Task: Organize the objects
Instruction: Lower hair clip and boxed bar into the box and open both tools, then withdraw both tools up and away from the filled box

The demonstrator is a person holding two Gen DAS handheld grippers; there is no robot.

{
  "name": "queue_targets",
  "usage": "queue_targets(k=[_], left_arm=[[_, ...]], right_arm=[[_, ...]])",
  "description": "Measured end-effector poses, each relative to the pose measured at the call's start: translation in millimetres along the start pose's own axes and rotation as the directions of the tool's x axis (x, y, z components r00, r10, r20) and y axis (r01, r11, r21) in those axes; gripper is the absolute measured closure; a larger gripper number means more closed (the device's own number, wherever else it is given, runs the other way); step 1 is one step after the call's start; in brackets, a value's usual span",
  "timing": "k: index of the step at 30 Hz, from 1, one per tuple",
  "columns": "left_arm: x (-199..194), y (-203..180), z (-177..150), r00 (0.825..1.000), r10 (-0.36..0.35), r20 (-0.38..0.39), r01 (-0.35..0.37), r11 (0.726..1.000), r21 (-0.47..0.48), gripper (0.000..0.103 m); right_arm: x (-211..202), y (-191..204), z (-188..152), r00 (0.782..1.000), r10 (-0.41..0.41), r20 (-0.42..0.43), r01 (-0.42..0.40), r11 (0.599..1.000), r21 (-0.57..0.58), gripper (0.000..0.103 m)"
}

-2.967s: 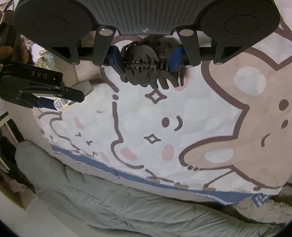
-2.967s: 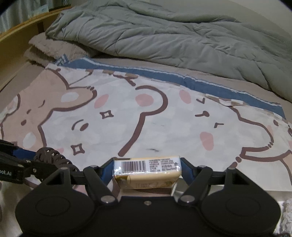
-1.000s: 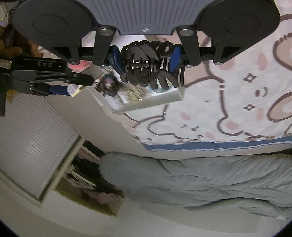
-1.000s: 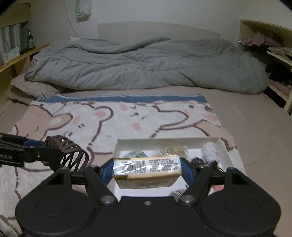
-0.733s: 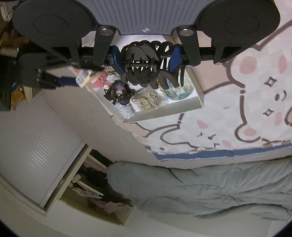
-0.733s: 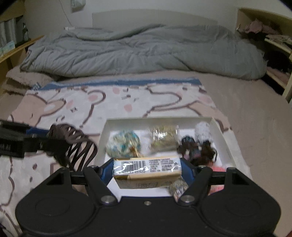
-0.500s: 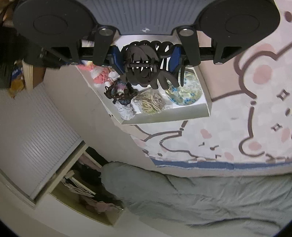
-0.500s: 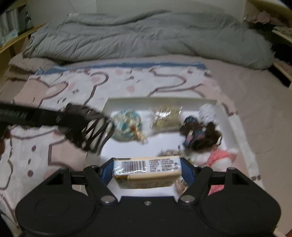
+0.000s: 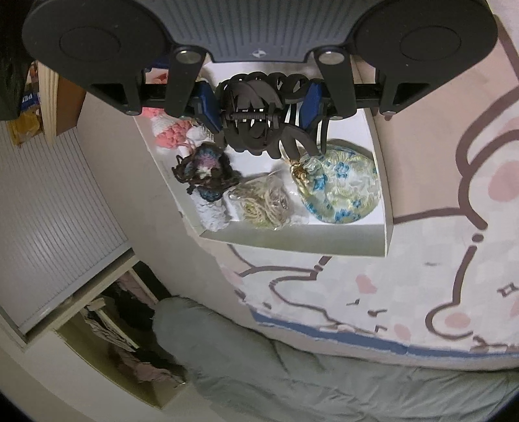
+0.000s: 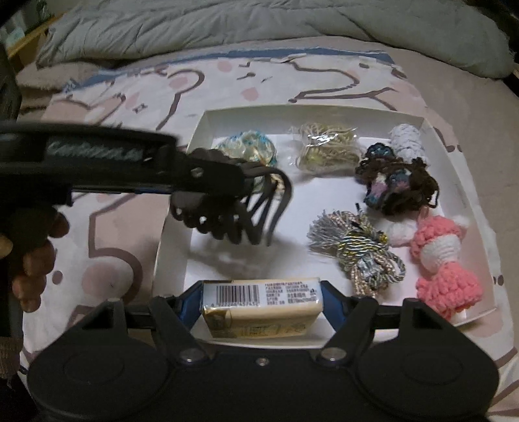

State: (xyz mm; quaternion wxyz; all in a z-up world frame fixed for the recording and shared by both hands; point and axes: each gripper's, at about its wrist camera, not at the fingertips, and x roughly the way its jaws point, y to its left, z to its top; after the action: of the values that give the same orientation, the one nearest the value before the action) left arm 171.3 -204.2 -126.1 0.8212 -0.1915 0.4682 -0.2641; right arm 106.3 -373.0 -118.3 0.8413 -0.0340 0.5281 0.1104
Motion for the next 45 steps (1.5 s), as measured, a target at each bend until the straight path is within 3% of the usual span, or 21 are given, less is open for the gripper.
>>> queue_targets(k=[8, 9, 10, 12, 16, 30, 45], left_arm=[[19.7, 3.0, 3.8, 0.999, 0.022, -0.026, -0.022, 1.000, 0.002, 0.050], [21.1, 5.1, 5.0, 1.000, 0.015, -0.020, -0.015, 1.000, -0.011, 0.045], [21.6, 6.9, 5.8, 1.000, 0.008, -0.017, -0.008, 1.000, -0.022, 0.032], [20.9, 7.6, 7.4, 1.000, 0.022, -0.003, -0.023, 0.999, -0.025, 0.023], [18.8, 9.5, 10.3, 1.000, 0.023, -0.007, -0.023, 0.999, -0.025, 0.023], [-2.8, 3.4, 11.5, 1.000, 0.013, 0.003, -0.013, 1.000, 0.003, 0.023], [-60.2, -7.5, 13.1, 0.994, 0.079, 0.073, -0.085, 0.994, 0.071, 0.023]], right_arm=[[24.6, 7.2, 8.1, 0.997, 0.006, -0.074, -0.008, 1.000, -0.021, 0.028], [26.3, 7.4, 9.4, 0.998, 0.006, -0.068, -0.007, 1.000, -0.015, 0.026], [27.5, 7.7, 10.4, 0.998, 0.010, -0.063, -0.010, 1.000, -0.003, 0.023], [26.4, 8.5, 13.3, 0.999, 0.000, -0.043, 0.001, 1.000, 0.022, 0.008], [19.8, 7.4, 17.3, 0.999, -0.033, 0.005, 0.033, 0.999, 0.036, 0.006], [11.8, -4.0, 13.3, 0.999, -0.043, 0.023, 0.042, 0.998, 0.056, 0.006], [-37.6, -14.4, 5.7, 0.987, -0.051, 0.155, 0.032, 0.992, 0.119, 0.006]])
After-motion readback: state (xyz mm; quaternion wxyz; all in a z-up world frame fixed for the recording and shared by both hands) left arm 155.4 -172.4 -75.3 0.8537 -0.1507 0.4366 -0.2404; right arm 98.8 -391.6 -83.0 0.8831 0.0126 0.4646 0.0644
